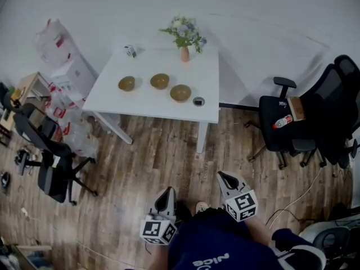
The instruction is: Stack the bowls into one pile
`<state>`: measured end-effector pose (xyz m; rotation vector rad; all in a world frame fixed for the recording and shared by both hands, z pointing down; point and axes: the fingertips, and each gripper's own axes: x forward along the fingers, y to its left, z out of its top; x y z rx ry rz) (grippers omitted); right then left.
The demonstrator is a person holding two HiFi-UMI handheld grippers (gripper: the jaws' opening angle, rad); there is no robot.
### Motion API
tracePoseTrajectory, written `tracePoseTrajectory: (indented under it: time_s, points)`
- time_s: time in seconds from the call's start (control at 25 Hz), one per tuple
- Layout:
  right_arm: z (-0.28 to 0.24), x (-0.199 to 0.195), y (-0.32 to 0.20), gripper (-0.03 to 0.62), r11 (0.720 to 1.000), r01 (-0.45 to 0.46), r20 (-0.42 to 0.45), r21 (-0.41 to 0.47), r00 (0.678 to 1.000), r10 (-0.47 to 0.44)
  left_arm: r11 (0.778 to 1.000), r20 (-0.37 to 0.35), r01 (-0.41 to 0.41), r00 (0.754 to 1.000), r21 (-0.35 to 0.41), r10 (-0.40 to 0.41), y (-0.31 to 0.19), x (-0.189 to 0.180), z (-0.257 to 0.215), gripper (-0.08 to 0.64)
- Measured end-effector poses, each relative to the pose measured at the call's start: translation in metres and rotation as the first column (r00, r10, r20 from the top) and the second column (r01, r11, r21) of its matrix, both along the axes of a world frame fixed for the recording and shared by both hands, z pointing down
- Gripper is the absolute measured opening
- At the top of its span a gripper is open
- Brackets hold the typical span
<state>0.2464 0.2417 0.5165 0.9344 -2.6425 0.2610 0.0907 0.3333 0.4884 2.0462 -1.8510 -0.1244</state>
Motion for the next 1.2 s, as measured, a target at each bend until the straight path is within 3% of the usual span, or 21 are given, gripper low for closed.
tracePoseTrajectory:
  time_s: [0.2,0.4,0.88,1.2]
  points:
    - [0.007,-0.012,-0.004,0.023,1.000,0.004,0.013,-0.007,1.000,-0.004,0.999,-0.011,-0.010,1.000,-0.031,0.009,-0.015,-0.010,0.011,0.018]
    - [0.008,-0.022,-0.025,0.023,0.998,-0.061,0.026,-0.007,0.998,0.061,0.997,0.006,-0.067,0.998,-0.047,0.067,-0.040,-0.022,0.020,0.018]
    - [-0.006,-0.088,-0.091,0.023,0.977,-0.212,0.049,0.003,0.976,0.212,0.972,0.034,-0.233,0.972,-0.007,0.233,-0.146,-0.094,0.003,0.018]
    - [0.001,-0.138,-0.119,0.023,0.958,-0.285,0.071,-0.022,0.956,0.286,0.956,0.049,-0.292,0.955,-0.019,0.292,-0.181,-0.154,0.007,0.018]
